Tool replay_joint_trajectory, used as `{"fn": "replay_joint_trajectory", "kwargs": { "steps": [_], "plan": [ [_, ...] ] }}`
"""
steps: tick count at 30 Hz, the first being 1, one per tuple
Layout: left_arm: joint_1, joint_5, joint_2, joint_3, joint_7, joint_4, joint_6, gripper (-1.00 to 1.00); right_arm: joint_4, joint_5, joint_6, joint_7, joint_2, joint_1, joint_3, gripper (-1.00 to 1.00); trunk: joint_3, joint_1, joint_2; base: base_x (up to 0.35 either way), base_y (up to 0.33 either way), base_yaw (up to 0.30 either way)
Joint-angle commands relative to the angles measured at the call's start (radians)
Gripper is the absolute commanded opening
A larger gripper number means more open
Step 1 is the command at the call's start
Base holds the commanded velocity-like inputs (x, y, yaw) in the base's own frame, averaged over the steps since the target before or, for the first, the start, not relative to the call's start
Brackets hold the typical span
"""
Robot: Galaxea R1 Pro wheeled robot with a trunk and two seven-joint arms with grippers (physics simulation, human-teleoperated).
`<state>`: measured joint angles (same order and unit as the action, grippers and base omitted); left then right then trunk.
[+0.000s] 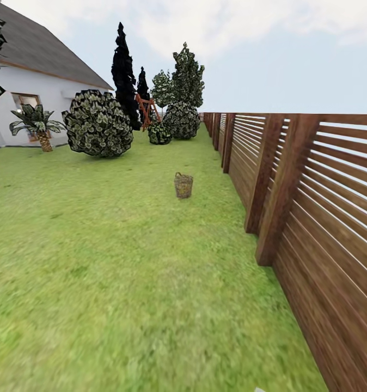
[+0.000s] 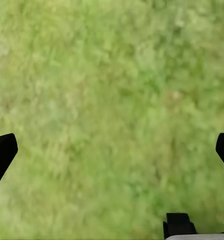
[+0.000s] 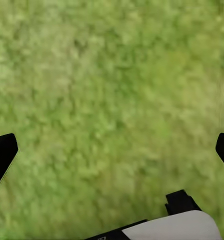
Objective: Take the three Easter eggs out of the wicker basket on the lawn in the garden, then place them on the lawn next to a single tree (choose any tree) so that all three eggs are next to the same tree and none are left in the basket.
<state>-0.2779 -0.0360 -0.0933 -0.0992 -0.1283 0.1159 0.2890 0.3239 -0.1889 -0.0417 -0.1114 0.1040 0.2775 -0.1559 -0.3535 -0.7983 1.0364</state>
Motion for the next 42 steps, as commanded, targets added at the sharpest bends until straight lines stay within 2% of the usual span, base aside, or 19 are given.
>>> {"fn": "replay_joint_trajectory", "kwargs": {
  "steps": [1,15,42],
  "plan": [
    [-0.001,-0.004,0.000,-0.008,-0.008,-0.001,0.002,1.00,0.000,-0.011,-0.004,-0.002,0.000,0.000,0.001,1.00,-0.001,-0.001,0.001,0.260,0.070,0.000],
    [-0.001,-0.004,0.000,-0.008,-0.008,-0.001,0.002,1.00,0.000,-0.011,-0.004,-0.002,0.000,0.001,0.001,1.00,-0.001,-0.001,0.001,0.260,0.060,0.000],
    [-0.001,-0.004,0.000,-0.008,-0.008,-0.001,0.002,1.00,0.000,-0.011,-0.004,-0.002,0.000,0.000,0.001,1.00,-0.001,-0.001,0.001,0.260,0.129,0.000]
  ]
}}
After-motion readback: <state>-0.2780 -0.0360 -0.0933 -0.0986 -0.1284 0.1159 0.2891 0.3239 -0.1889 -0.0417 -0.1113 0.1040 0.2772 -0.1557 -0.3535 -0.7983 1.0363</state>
